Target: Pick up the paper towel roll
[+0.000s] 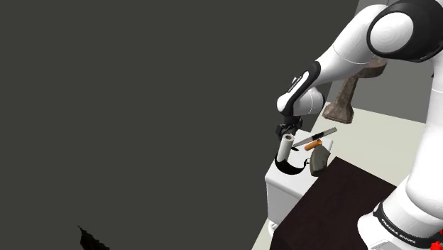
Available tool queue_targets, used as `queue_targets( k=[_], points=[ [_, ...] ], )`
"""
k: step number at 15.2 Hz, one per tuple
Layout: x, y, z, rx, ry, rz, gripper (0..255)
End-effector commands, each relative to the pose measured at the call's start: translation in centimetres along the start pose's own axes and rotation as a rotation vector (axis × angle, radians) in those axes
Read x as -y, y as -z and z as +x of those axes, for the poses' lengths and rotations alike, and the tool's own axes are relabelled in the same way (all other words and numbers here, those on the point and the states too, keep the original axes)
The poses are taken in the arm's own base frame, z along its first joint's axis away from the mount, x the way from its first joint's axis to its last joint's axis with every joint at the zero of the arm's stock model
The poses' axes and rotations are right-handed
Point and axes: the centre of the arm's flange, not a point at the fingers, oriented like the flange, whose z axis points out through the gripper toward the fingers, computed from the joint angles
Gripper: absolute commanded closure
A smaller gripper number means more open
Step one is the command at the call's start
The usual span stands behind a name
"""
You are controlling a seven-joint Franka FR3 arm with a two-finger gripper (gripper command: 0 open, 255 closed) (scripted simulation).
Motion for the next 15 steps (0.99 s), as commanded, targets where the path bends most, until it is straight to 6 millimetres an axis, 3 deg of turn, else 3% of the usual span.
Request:
queue_targets(
  k=[1, 2, 3, 12, 15],
  points=[
    [-0.1, -0.9, 0.0, 0.000, 0.000, 0.000, 0],
    [-0.1, -0.9, 0.0, 0.000, 0.000, 0.000, 0],
    [0.0, -0.8, 0.0, 0.000, 0.000, 0.000, 255],
    [-0.1, -0.9, 0.0, 0.000, 0.000, 0.000, 255],
    [0.0, 0.7, 0.0, 0.000, 0.000, 0.000, 255]
  ],
)
